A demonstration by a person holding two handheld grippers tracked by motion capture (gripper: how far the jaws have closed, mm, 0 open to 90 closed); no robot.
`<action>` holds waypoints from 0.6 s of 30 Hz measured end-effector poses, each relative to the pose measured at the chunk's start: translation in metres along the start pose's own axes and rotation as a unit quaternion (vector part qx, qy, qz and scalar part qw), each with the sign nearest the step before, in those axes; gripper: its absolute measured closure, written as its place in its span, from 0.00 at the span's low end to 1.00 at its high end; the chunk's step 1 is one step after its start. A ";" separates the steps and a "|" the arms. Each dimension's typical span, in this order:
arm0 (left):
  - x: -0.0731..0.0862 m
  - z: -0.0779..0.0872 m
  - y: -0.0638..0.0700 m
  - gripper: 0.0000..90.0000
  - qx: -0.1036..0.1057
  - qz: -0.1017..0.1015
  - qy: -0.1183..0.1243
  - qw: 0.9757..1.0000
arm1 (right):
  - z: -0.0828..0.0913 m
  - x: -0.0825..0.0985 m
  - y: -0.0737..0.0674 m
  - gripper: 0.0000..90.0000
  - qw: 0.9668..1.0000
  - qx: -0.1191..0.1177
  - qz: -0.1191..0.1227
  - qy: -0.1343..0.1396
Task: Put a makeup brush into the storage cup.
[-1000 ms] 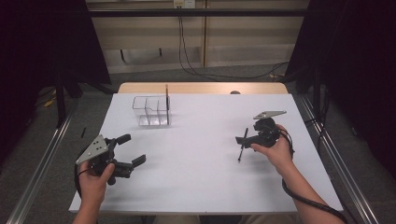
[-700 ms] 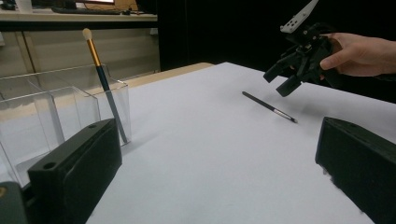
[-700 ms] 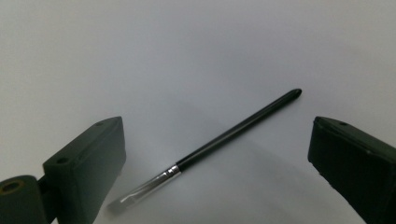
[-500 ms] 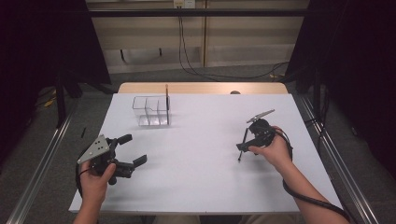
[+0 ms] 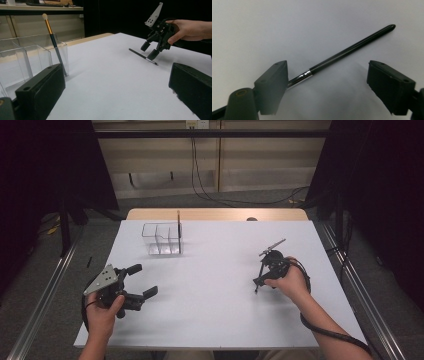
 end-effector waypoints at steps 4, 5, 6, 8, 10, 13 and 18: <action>0.000 0.000 0.000 0.01 -0.001 0.000 -0.002 1.000 | -0.002 -0.001 -0.002 0.24 1.000 -0.002 0.001 -0.001; 0.000 -0.001 0.000 0.01 0.000 0.001 -0.001 1.000 | -0.003 -0.001 -0.003 0.25 1.000 0.000 0.003 -0.004; 0.000 -0.001 0.000 0.01 0.001 0.001 -0.002 1.000 | -0.004 0.000 -0.003 0.29 1.000 -0.001 0.009 -0.009; 0.000 -0.001 0.000 0.01 0.000 0.001 -0.002 1.000 | -0.005 0.000 -0.005 0.33 1.000 -0.008 0.009 -0.009; 0.000 -0.001 0.000 0.01 0.000 0.001 -0.001 1.000 | -0.004 0.000 -0.004 0.33 1.000 -0.009 0.007 -0.008; 0.000 -0.001 0.000 0.01 0.001 -0.001 -0.003 1.000 | -0.004 0.001 -0.004 0.37 1.000 -0.009 0.004 -0.009; 0.000 -0.001 0.000 0.01 0.001 -0.001 -0.003 1.000 | -0.002 0.000 -0.004 0.49 1.000 -0.007 0.005 -0.011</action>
Point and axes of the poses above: each handheld gripper's, and its own axes: z roughly backward along the jaws, x roughly out of its underside, y roughly to its right, the point moved 3 cm from there along -z, roughly forward along the jaws, and after that the axes turned 11 degrees about z, right-handed, at the moved point
